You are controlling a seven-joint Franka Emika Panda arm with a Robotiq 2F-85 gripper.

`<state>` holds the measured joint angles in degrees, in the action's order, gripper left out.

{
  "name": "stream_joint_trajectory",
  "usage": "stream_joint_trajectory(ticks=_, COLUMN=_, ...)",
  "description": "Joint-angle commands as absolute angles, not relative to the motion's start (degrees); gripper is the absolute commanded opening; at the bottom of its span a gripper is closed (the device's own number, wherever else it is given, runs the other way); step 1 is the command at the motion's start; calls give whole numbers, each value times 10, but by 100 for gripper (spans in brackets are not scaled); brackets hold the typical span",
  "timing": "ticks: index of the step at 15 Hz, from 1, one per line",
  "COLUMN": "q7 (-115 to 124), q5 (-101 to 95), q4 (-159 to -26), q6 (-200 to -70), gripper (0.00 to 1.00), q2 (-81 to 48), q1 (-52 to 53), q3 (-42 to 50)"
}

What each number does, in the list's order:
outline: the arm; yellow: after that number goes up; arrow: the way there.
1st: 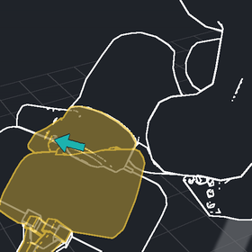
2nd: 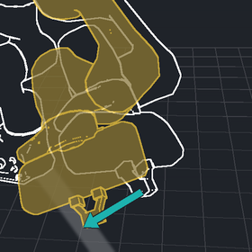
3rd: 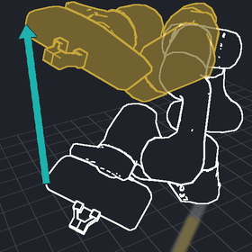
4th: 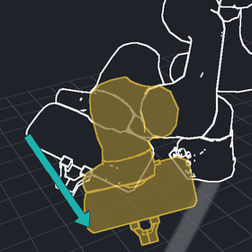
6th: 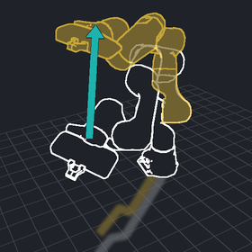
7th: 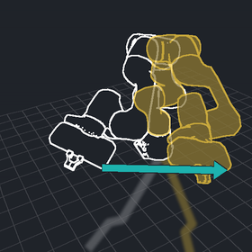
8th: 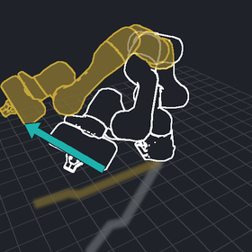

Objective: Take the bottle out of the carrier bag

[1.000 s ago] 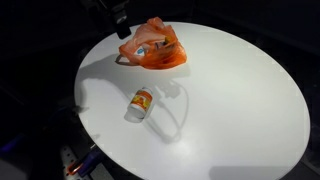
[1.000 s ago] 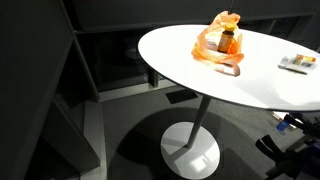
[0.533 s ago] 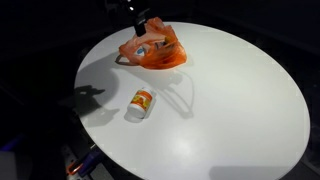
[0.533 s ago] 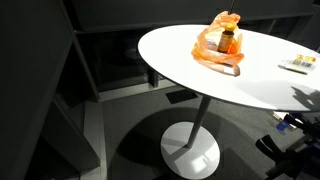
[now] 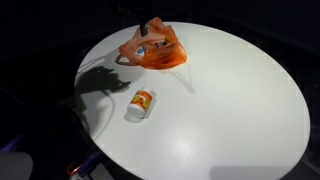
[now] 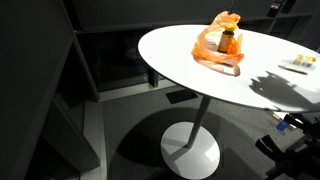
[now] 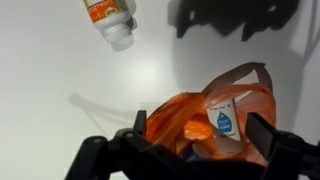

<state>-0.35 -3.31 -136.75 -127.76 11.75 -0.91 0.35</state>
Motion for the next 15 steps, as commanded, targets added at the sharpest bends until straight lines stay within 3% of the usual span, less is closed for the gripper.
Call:
stream_joint_trajectory(ticks=1, q7=-46, q5=19, q4=-1317, q6=-1288, gripper=100, q2=49, q1=8, q3=6)
stream_joint_trajectory(ticks=15, q7=-120, q5=39, q4=-1315, q6=-1350, gripper=100, q2=-8, q1=13, q3=-6)
